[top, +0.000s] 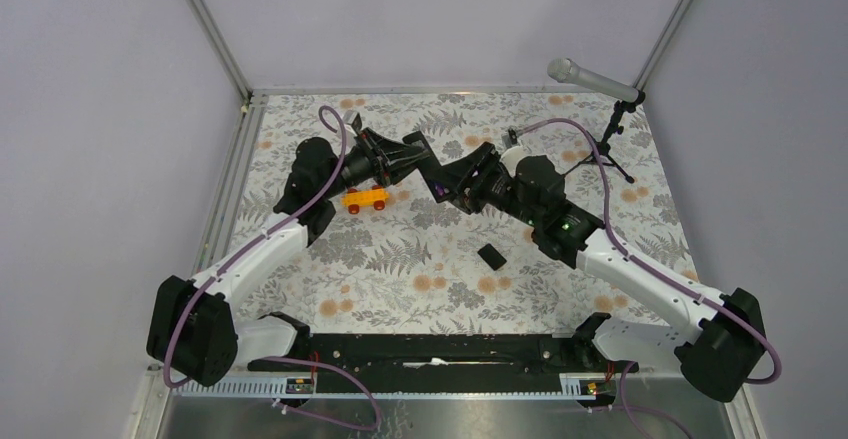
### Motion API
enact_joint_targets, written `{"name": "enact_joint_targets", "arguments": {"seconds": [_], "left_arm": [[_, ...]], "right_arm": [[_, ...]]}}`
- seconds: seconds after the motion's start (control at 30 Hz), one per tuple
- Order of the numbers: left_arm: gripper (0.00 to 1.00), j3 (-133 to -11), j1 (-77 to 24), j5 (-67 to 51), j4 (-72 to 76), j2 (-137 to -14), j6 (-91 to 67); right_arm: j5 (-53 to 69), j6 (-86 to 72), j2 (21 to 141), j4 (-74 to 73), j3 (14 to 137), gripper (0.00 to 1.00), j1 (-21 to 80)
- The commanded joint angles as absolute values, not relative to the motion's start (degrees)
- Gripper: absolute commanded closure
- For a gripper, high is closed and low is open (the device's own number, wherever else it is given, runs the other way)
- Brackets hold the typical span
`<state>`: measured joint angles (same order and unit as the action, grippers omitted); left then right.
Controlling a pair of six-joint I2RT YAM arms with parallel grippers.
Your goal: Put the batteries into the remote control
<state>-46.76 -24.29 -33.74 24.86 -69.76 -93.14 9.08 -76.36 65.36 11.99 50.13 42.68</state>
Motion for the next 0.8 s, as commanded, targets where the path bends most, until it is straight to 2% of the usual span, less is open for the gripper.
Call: {"name": "enact_joint_targets", "arguments": {"seconds": [0.0, 0.27, 0.47, 0.6, 0.77], "left_arm": [[1.0, -51.86, -22.82, -34.03, 38.61, -69.05, -105.64], [1.0, -53.21, -21.93, -34.43, 36.06, -68.3, -105.0], [1.0, -53.99, -21.89, -36.01, 24.78, -67.05, -93.45], [1.0, -53.76, -21.67, -36.8, 18.0, -66.48, -84.98], [1.0, -52.2, -20.74, -37.05, 17.67, -65.7, -82.49]], "right_arm": [[7.57, -69.1, 65.17, 3.67, 46.52, 0.44, 42.38], [7.48, -68.11, 65.55, 3.77, 45.72, 0.42, 42.42], [6.09, -67.62, 65.51, 9.44, 50.04, 0.08, 42.37], [6.16, -64.62, 66.3, 13.75, 53.84, 0.01, 42.14], [8.35, -62.1, 65.04, 17.96, 53.34, 0.0, 41.71]]}}
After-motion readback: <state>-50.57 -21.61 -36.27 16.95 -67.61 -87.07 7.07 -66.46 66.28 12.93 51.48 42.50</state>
